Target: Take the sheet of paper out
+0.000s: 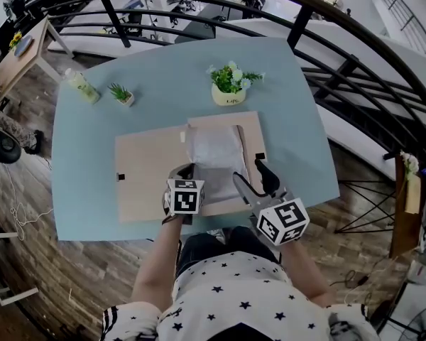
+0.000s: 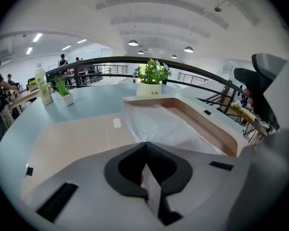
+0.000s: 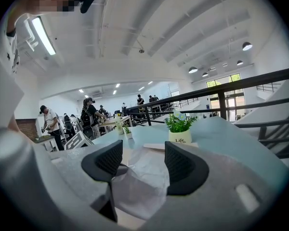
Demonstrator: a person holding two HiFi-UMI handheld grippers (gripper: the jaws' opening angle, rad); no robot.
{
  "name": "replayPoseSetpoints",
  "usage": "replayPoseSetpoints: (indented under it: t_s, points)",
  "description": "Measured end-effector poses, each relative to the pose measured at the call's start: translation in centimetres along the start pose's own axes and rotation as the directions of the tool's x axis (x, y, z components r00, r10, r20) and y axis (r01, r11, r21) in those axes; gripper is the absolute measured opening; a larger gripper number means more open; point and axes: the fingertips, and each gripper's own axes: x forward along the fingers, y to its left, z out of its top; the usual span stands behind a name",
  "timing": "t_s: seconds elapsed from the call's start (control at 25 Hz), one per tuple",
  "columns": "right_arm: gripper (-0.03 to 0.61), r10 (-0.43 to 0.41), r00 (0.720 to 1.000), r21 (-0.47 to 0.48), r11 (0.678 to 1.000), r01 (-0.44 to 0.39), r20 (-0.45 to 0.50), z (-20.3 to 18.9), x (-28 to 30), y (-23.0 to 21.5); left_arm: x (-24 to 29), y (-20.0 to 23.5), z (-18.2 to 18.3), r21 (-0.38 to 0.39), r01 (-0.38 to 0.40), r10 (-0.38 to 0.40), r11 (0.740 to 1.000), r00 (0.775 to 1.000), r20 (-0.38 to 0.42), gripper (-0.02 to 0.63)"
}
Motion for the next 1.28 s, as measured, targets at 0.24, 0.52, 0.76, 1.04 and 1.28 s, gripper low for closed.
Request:
replayPoseSetpoints:
  t_s: [0.24, 0.52, 0.76, 1.04, 1.28]
  points:
    - [0.258, 0.020, 1.000, -0.015, 1.000, -0.020, 0.012, 0.3, -2.2, 0.6, -3.0, -0.4, 1.0, -0.024, -0.037, 0.039, 0.999, 0.997, 0.060, 0.002]
    - [0.259, 0.047, 0.999, -0.039, 0.998, -0.046, 0.015, -0.2, -5.3, 1.0, -6.4, -2.2, 1.9, -0.042, -0.071, 0.076, 0.997, 0.988, 0.133, 0.001]
    - [0.259, 0.074, 0.997, -0.053, 0.996, -0.073, 0.022, -0.6, -8.1, 1.7, -9.9, -3.6, 2.2, -0.050, -0.107, 0.114, 0.993, 0.974, 0.194, 0.001]
    - [0.259, 0.099, 0.994, -0.079, 0.992, -0.096, 0.035, -1.4, -11.7, 2.8, -14.2, -6.2, 2.1, -0.058, -0.133, 0.145, 0.989, 0.949, 0.280, 0.002]
    - [0.258, 0.103, 0.993, -0.096, 0.991, -0.098, 0.050, -1.8, -14.5, 3.5, -17.7, -8.8, 2.4, -0.055, -0.132, 0.143, 0.990, 0.928, 0.343, 0.002]
